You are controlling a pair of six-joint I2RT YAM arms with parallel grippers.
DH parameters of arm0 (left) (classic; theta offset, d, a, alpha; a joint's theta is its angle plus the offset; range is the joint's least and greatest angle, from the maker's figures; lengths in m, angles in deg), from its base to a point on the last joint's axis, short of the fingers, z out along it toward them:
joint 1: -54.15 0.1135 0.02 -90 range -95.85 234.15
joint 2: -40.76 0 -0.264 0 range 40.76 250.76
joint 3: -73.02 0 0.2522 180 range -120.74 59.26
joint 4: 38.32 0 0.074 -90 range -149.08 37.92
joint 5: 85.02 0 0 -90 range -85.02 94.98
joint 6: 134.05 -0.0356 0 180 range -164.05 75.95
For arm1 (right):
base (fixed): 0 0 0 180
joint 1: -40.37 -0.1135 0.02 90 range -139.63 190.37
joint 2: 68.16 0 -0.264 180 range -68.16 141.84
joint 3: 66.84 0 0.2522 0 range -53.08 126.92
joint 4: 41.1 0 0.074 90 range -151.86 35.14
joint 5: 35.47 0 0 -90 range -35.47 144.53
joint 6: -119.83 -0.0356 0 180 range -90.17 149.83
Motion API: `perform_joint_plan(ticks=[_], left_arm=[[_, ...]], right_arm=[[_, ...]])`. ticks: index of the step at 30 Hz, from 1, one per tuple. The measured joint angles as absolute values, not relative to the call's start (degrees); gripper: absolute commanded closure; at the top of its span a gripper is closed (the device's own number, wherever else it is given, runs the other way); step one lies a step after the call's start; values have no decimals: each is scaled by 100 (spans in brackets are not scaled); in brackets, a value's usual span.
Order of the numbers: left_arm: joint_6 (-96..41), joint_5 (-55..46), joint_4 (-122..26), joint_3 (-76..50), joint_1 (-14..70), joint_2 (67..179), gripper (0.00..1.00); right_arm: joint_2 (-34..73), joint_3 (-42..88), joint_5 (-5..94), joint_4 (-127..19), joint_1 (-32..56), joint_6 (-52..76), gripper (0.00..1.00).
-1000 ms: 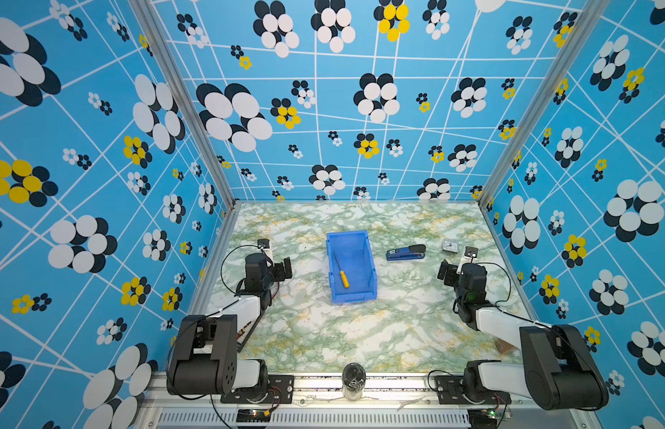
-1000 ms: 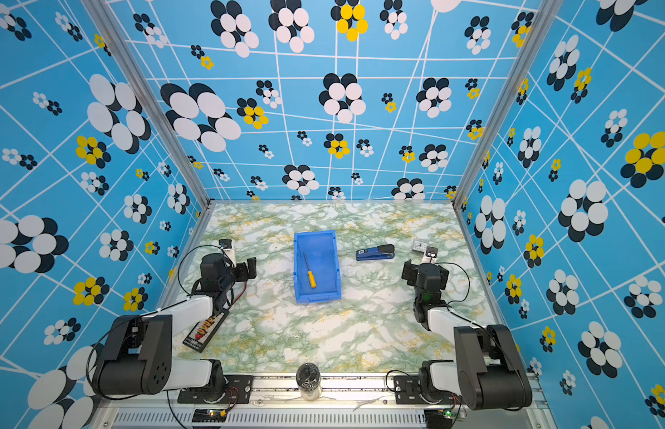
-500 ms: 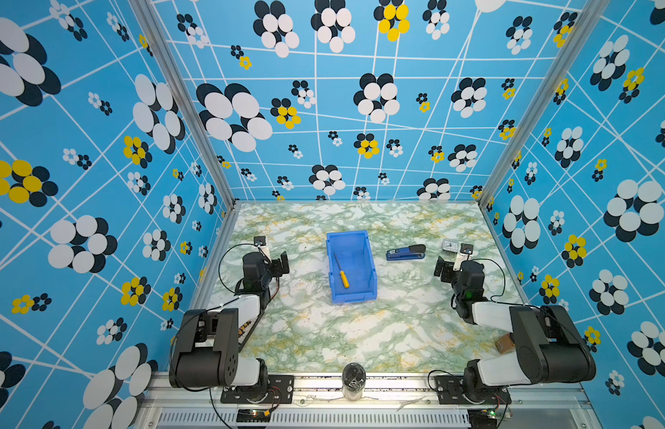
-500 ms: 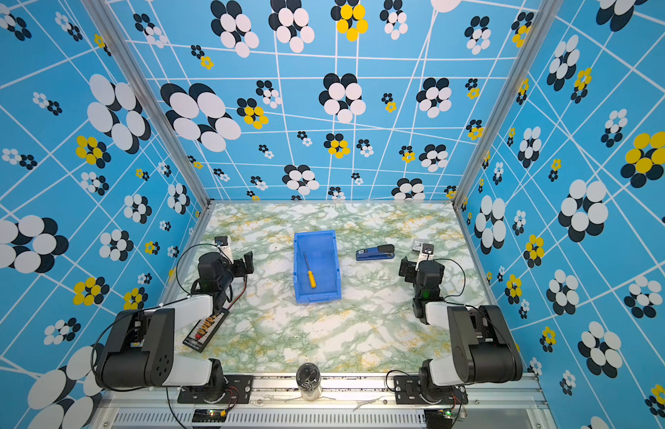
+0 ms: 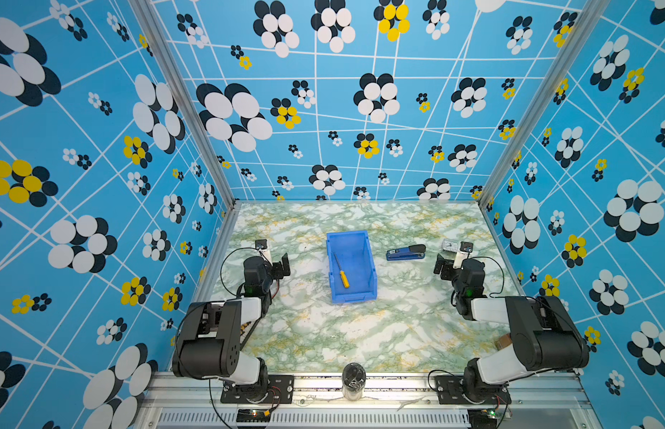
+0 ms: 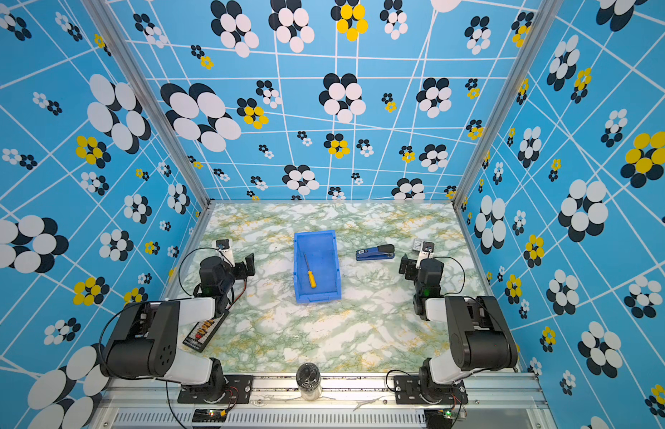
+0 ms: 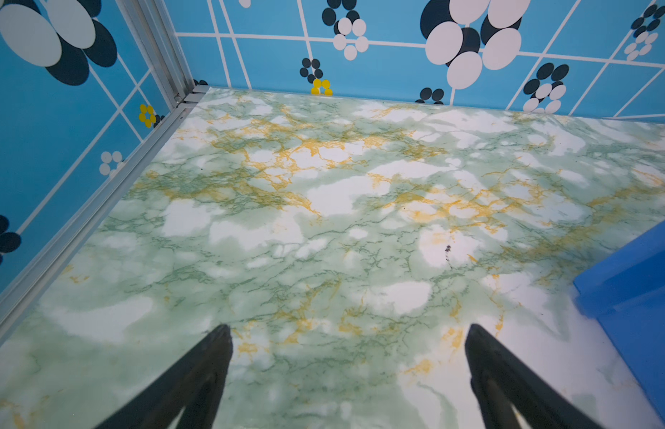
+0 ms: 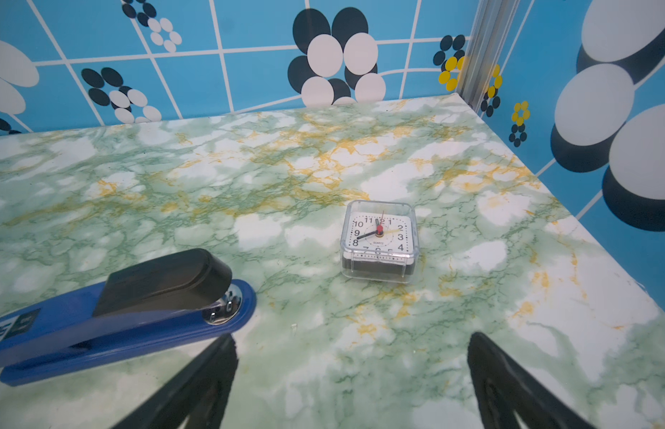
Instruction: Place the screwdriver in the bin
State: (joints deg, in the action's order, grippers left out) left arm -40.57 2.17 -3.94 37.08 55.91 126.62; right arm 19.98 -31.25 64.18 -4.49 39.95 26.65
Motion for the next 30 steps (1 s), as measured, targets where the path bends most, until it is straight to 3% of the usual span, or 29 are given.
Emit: perform_joint_plan(ticks=[30], left_arm=[[-4015, 593, 2069, 4764, 5591, 13034, 1]], right_arm=[[2000, -3182, 6274, -405, 3995, 2669, 1]])
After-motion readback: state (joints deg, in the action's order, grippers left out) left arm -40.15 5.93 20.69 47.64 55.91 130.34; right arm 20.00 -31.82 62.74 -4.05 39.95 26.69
